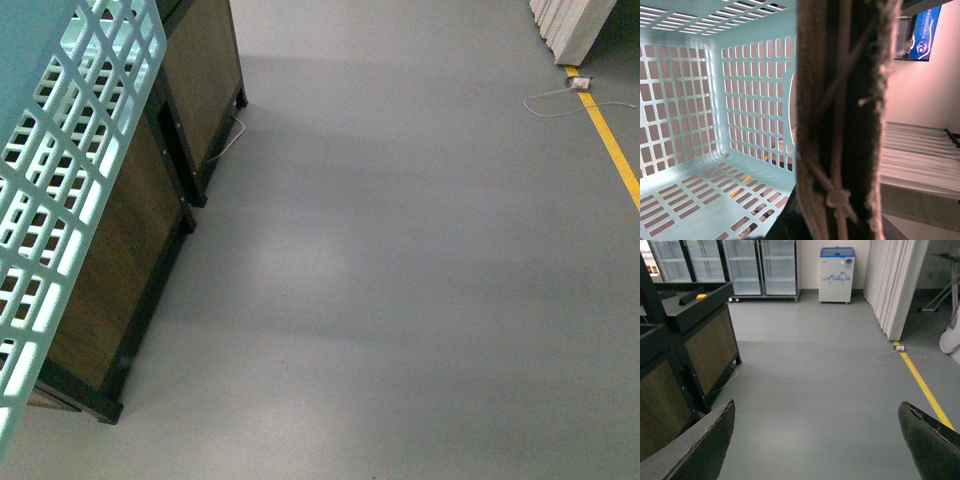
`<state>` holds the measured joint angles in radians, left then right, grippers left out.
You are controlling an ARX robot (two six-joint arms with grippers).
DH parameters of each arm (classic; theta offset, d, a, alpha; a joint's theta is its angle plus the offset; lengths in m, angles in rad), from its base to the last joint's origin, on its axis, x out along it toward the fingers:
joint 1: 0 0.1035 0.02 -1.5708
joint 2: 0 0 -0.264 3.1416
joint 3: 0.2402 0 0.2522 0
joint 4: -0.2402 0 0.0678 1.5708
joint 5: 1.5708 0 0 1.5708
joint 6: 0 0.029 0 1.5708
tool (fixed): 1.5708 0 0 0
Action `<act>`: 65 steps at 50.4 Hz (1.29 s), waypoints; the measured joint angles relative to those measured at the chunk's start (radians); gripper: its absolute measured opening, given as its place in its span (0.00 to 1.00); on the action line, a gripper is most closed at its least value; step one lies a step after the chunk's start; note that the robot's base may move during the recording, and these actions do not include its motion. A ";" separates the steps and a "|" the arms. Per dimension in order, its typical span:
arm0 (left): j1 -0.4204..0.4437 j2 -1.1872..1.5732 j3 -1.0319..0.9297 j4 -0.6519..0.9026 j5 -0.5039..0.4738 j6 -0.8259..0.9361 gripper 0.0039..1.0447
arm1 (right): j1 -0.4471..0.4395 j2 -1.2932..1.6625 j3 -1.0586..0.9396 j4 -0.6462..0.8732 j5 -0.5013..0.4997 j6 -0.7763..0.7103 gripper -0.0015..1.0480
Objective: Pick lemon and mango into basket
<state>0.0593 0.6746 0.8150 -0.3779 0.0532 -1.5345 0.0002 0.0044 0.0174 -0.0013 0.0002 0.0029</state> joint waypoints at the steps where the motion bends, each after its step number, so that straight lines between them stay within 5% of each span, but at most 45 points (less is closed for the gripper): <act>1: 0.000 0.000 0.000 0.000 0.000 0.000 0.04 | 0.000 0.000 0.000 0.000 0.000 0.000 0.92; 65: -0.004 0.000 0.002 -0.001 0.000 -0.001 0.04 | 0.000 -0.001 0.000 0.000 0.002 0.000 0.92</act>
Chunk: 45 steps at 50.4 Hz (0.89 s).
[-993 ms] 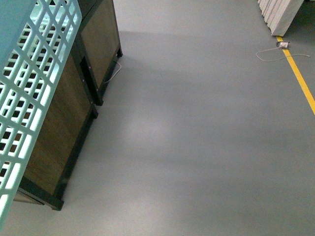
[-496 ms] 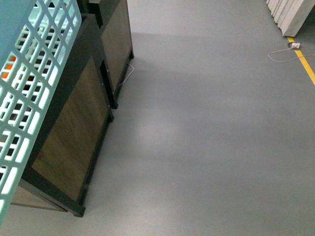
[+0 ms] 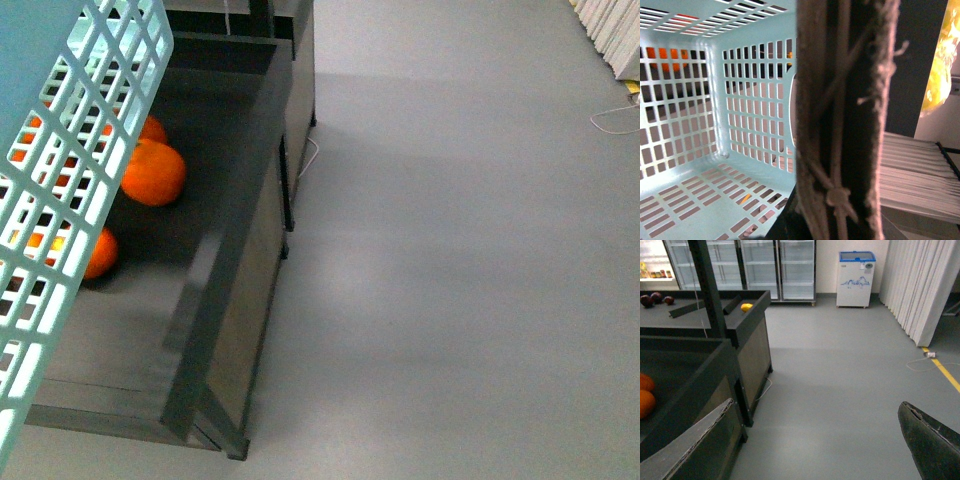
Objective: Pick lemon and mango into basket
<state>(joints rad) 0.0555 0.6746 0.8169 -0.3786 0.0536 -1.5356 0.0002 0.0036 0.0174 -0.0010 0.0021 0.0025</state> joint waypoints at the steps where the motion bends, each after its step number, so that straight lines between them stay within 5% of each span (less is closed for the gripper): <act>1: 0.000 0.000 0.000 0.000 0.000 0.000 0.04 | 0.000 0.000 0.000 0.000 0.000 0.000 0.92; 45: 0.000 0.000 0.000 0.000 0.000 0.002 0.04 | 0.000 0.000 0.000 0.000 -0.002 0.000 0.92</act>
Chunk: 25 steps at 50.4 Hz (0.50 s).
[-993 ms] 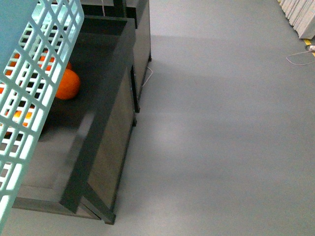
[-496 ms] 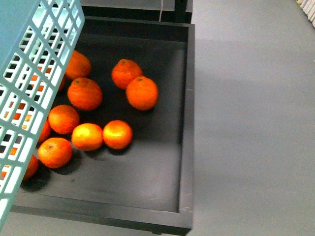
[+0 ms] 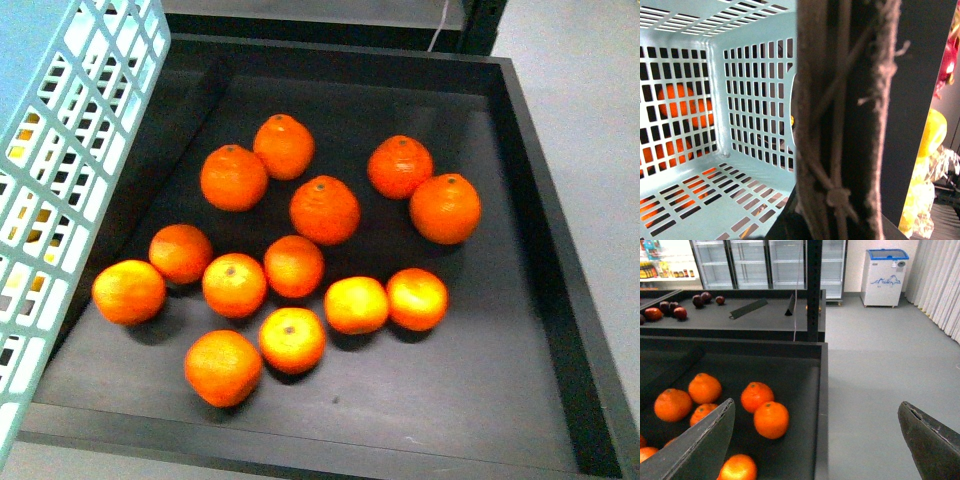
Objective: Pick lemon and mango into basket
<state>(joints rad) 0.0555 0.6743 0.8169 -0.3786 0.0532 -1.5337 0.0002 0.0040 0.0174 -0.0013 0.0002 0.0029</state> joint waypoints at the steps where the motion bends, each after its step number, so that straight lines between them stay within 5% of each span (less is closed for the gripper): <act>1: 0.000 0.000 0.000 0.000 0.000 0.000 0.04 | 0.000 0.000 0.000 0.000 0.002 0.000 0.92; 25: 0.000 0.000 0.000 0.000 0.000 0.000 0.04 | 0.000 0.000 0.000 0.000 0.000 0.000 0.92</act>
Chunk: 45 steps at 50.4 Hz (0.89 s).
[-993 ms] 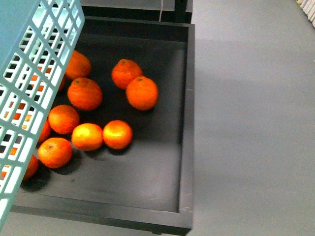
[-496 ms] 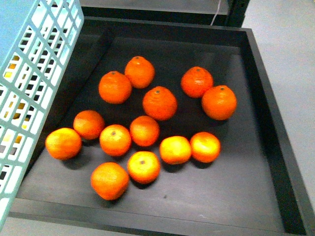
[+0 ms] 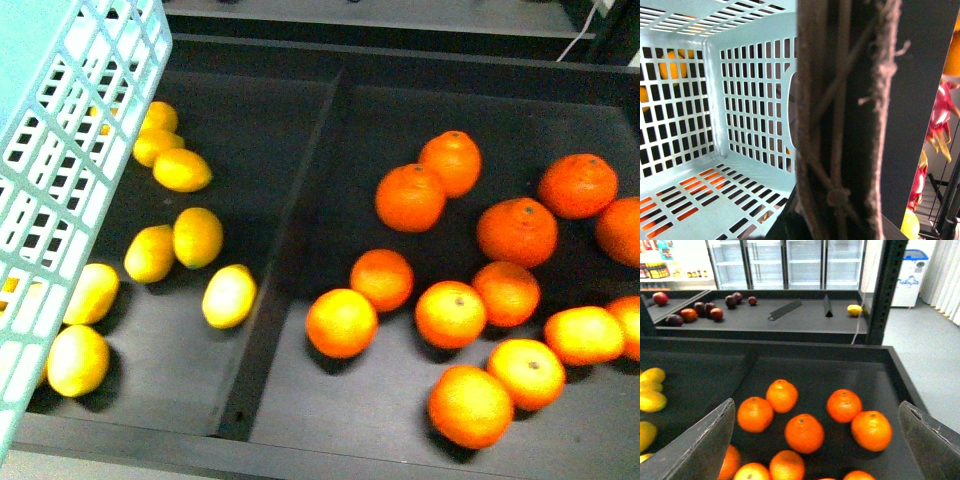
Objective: Pick lemon and mango into basket
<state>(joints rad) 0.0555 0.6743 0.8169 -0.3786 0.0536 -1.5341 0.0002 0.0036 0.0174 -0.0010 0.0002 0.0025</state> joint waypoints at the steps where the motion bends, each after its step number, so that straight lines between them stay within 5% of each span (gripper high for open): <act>1: 0.000 0.000 0.000 0.000 0.000 0.000 0.04 | 0.000 0.000 0.000 0.000 -0.001 0.000 0.92; 45: 0.000 0.000 0.000 0.000 0.000 0.000 0.04 | 0.000 0.000 0.000 0.000 0.001 0.000 0.92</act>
<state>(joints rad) 0.0555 0.6743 0.8169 -0.3790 0.0532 -1.5345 0.0002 0.0036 0.0174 -0.0013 0.0013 0.0025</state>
